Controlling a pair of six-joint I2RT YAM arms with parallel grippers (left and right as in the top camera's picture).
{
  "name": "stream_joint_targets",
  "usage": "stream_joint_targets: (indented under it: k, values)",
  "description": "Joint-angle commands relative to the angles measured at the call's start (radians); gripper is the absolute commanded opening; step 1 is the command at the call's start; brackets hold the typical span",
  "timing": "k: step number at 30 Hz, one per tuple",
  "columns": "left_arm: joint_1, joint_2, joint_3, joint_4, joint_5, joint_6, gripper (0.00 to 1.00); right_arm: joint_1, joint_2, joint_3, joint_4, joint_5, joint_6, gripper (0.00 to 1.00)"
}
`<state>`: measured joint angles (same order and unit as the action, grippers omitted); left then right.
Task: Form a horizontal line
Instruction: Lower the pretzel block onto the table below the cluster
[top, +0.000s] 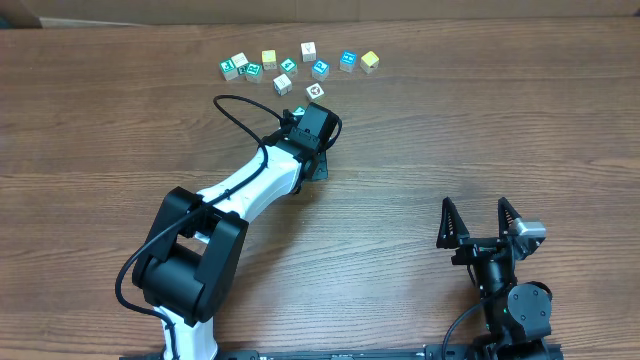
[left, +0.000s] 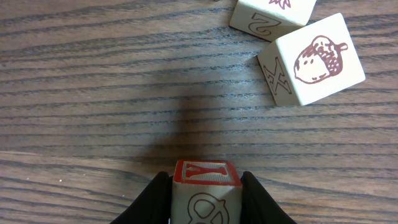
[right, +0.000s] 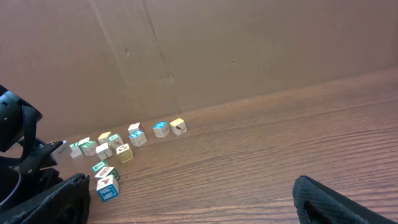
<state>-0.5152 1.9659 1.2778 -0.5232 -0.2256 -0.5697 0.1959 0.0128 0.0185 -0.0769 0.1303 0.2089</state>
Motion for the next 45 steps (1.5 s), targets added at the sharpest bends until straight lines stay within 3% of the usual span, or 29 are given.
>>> stream_joint_targets:
  k: [1,16,25,34,45]
  values:
    - [0.006,0.011,-0.006,0.003,-0.025,0.005,0.25,-0.006,-0.01,-0.011,0.004,-0.003,0.0,1.0]
    - [0.006,0.011,-0.013,0.0,-0.025,0.005,0.29,-0.006,-0.01,-0.011,0.004,-0.003,0.0,1.0]
    - [0.006,0.011,-0.015,0.0,-0.025,0.005,0.38,-0.006,-0.01,-0.011,0.004,-0.003,0.0,1.0]
    - [0.006,0.011,-0.015,-0.001,-0.025,0.005,0.3,-0.006,-0.01,-0.011,0.004,-0.003,0.0,1.0]
    - [0.006,0.01,-0.011,0.0,-0.024,0.006,0.43,-0.006,-0.01,-0.011,0.004,-0.003,0.0,1.0]
